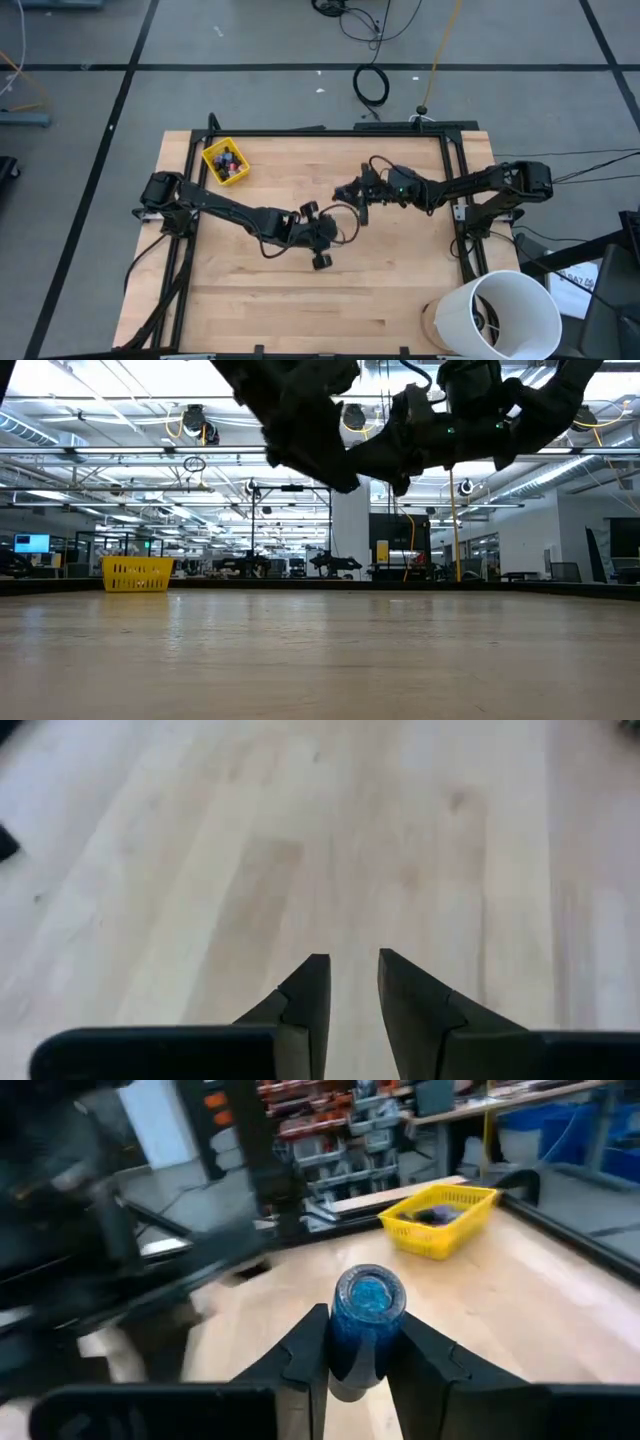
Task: Pick & Place Nail Polish
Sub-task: Put the dark blue nail polish into the yellow bin
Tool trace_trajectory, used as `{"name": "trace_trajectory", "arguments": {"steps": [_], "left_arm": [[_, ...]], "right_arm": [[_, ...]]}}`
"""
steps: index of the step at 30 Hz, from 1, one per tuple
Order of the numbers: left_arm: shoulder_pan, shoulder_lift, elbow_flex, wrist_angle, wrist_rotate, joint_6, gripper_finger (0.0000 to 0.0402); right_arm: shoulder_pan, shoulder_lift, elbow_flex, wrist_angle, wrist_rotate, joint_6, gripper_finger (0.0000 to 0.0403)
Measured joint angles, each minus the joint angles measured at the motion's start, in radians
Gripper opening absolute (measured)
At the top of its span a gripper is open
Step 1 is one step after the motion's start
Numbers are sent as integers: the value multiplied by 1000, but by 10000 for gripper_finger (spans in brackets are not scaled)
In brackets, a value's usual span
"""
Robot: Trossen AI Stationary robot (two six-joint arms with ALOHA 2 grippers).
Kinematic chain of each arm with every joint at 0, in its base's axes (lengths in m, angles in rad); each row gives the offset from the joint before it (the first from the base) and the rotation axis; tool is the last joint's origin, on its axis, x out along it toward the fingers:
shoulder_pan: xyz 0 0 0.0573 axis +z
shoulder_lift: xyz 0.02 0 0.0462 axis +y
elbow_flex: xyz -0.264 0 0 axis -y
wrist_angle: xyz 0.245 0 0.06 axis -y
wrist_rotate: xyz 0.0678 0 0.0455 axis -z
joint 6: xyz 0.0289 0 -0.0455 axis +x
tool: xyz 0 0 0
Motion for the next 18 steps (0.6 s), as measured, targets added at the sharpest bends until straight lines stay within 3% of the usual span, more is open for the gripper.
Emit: {"name": "trace_trajectory", "arguments": {"steps": [5,11,16,18], "left_arm": [[46,-3,2,115,60,27,86],[50,-3,-13,160,178,-2,86],[68,-23,-167,348,173,-22,86],[86,-39,-254,496,154,-42,86]], "right_arm": [[9,-2,-2,-20,-44,-9,69],[8,-46,-2,-83,-18,-73,69],[8,-143,-3,-227,45,-124,69],[13,-179,-3,-273,40,-132,69]]}}
